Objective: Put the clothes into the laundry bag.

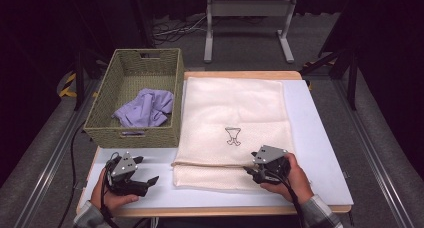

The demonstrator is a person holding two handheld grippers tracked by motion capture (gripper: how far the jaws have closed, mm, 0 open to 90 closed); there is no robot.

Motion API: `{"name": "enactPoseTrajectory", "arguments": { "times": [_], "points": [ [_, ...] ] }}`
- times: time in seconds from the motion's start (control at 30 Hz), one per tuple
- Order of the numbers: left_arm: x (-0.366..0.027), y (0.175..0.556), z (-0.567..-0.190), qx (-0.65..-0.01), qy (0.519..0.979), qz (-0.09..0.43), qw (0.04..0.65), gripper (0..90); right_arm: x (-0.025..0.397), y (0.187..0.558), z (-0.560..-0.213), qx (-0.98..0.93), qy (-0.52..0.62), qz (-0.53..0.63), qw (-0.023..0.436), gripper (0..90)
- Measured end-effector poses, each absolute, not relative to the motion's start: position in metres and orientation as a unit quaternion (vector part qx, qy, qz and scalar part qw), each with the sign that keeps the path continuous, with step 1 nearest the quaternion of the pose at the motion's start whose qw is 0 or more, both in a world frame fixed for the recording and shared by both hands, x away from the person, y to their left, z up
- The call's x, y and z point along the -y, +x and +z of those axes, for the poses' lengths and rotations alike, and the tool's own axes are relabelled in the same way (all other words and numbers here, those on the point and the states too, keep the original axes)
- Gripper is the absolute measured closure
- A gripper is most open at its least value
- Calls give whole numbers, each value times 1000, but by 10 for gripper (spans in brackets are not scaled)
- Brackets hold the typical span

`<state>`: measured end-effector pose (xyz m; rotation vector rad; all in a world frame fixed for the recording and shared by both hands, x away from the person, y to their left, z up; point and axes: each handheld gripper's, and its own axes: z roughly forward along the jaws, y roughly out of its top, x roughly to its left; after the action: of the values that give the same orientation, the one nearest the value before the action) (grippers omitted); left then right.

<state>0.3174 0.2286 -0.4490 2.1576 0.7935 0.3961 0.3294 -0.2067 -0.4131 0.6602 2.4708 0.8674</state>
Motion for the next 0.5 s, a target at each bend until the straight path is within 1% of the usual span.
{"name": "enactPoseTrajectory", "arguments": {
  "times": [0.37,0.5],
  "points": [
    [-230,317,-449,-309,852,157,392,135,183,349,-423,-906,223,303,193,505],
    [-229,317,-450,-311,853,153,391,132,179,353,-427,-912,220,291,186,536]
  ]
}}
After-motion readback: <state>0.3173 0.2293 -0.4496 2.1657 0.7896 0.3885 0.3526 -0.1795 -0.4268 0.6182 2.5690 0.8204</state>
